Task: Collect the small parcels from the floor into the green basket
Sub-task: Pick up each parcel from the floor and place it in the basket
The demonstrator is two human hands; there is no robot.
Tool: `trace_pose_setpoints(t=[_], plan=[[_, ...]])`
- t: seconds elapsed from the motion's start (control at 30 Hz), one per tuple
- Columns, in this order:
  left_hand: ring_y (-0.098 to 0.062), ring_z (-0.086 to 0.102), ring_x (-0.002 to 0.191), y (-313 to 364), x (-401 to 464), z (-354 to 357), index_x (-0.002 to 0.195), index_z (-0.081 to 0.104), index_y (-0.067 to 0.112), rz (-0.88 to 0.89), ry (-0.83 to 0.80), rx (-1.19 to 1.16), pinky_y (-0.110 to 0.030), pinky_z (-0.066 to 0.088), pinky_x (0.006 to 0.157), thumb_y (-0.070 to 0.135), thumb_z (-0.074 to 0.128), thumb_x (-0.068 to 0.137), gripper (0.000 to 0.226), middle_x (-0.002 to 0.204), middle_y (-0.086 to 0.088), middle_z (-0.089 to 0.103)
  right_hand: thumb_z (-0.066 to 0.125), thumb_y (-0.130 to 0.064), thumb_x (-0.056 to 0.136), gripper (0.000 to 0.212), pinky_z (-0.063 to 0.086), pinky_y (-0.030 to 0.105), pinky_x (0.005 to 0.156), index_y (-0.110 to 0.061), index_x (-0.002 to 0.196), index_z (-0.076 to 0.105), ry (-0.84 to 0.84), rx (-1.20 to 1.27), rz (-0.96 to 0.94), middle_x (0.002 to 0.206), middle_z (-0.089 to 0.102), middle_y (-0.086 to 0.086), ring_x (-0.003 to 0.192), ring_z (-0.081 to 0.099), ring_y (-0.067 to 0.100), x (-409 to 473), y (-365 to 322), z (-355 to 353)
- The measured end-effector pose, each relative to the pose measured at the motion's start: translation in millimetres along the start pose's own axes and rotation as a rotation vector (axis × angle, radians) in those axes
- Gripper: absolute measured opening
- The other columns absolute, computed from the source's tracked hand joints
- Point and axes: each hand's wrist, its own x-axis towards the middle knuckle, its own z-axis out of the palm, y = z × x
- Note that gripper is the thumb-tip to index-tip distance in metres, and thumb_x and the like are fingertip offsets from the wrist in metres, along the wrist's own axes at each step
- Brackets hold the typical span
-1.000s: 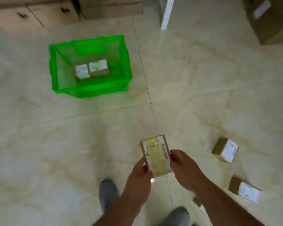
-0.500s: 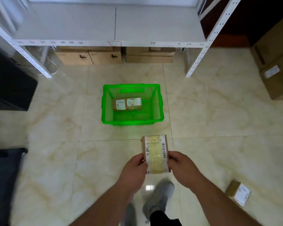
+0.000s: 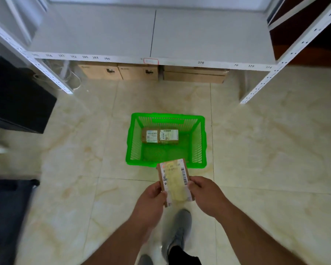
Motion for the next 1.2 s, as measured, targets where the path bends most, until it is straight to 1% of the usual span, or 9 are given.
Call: trace_pose_setpoints(t=[0.17,0.37,0.47,0.57,0.63,0.83,0.97,1.1,1.2], plan=[[-0.017,0.073,0.110,5.3,43.9,-10.3,0.122,0.074,0.031,-0.040,0.047,-0.059,-0.051,0.052,0.106,0.013,0.048,0.093,0.043,0.116,0.007,0.078,0.044,-0.025,0.104,0.034,0.051,0.027,0.089,-0.024,0.126,0.070,-0.030,-0.080,0.013,0.123,0.071,-0.003,0.106,0.064,0.015,48.6,-16.3,0.9],[-0.014,0.075,0.103,19.1,94.5,-39.0,0.094,0.076,0.052,-0.153,0.105,-0.181,-0.047,0.054,0.102,0.030,0.052,0.085,0.034,0.104,0.014,0.080,0.047,-0.020,0.104,0.032,0.039,-0.002,0.059,-0.025,0.124,0.071,-0.024,-0.143,0.018,0.109,0.067,-0.010,0.081,0.056,-0.003,106.8,-45.2,14.4],[-0.016,0.074,0.102,24.7,118.0,-54.7,0.100,0.074,0.043,-0.177,0.102,-0.236,-0.049,0.055,0.100,0.033,0.055,0.083,0.026,0.105,0.013,0.079,0.048,-0.022,0.103,0.028,0.044,0.005,0.058,-0.023,0.113,0.075,-0.024,-0.224,0.025,0.100,0.071,-0.005,0.075,0.059,-0.001,140.2,-58.8,24.2],[-0.018,0.074,0.101,27.9,144.8,-68.2,0.105,0.070,0.031,-0.213,0.088,-0.282,-0.049,0.055,0.100,0.028,0.059,0.086,0.022,0.104,0.009,0.079,0.047,-0.026,0.102,0.029,0.054,0.034,0.069,-0.015,0.101,0.074,-0.034,-0.307,0.043,0.090,0.074,0.003,0.076,0.068,0.019,176.8,-68.0,36.3],[-0.023,0.075,0.099,24.7,168.6,-75.3,0.103,0.072,0.025,-0.233,0.093,-0.306,-0.052,0.056,0.099,0.028,0.059,0.082,0.025,0.100,0.004,0.080,0.047,-0.029,0.101,0.030,0.055,0.041,0.068,-0.012,0.098,0.072,-0.041,-0.350,0.042,0.085,0.073,0.008,0.074,0.068,0.025,202.1,-71.4,42.9],[-0.023,0.076,0.099,0.4,250.0,-77.4,0.115,0.073,0.018,-0.349,0.203,-0.559,-0.050,0.058,0.097,0.024,0.062,0.071,0.045,0.106,-0.003,0.080,0.043,-0.029,0.105,0.031,0.051,0.033,0.080,-0.012,0.116,0.067,-0.112,-0.524,0.019,0.111,0.070,0.011,0.091,0.064,0.026,291.0,-65.2,63.2],[-0.027,0.072,0.098,-25.4,312.8,-74.6,0.100,0.071,0.015,-0.438,0.281,-0.706,-0.049,0.054,0.099,0.028,0.065,0.068,0.035,0.103,-0.008,0.078,0.037,-0.033,0.106,0.035,0.053,0.033,0.073,-0.017,0.120,0.064,-0.182,-0.676,-0.017,0.112,0.071,0.010,0.086,0.066,0.022,359.3,-46.2,85.4],[-0.022,0.058,0.085,-55.6,368.4,-73.4,0.095,0.070,0.014,-0.522,0.362,-0.849,-0.038,0.042,0.080,0.020,0.069,0.083,0.014,0.094,-0.012,0.066,0.039,-0.029,0.104,0.036,0.050,0.029,0.075,-0.018,0.130,0.062,-0.220,-0.745,-0.127,0.128,0.068,0.012,0.096,0.065,0.023,418.7,-25.1,115.5],[-0.020,0.053,0.079,-76.7,403.2,-73.5,0.096,0.069,0.012,-0.551,0.379,-0.970,-0.034,0.040,0.076,0.015,0.063,0.090,0.009,0.093,-0.009,0.061,0.044,-0.023,0.100,0.031,0.047,0.028,0.071,-0.019,0.123,0.065,-0.260,-0.792,-0.176,0.121,0.070,0.011,0.093,0.065,0.024,456.2,-8.8,140.6]])
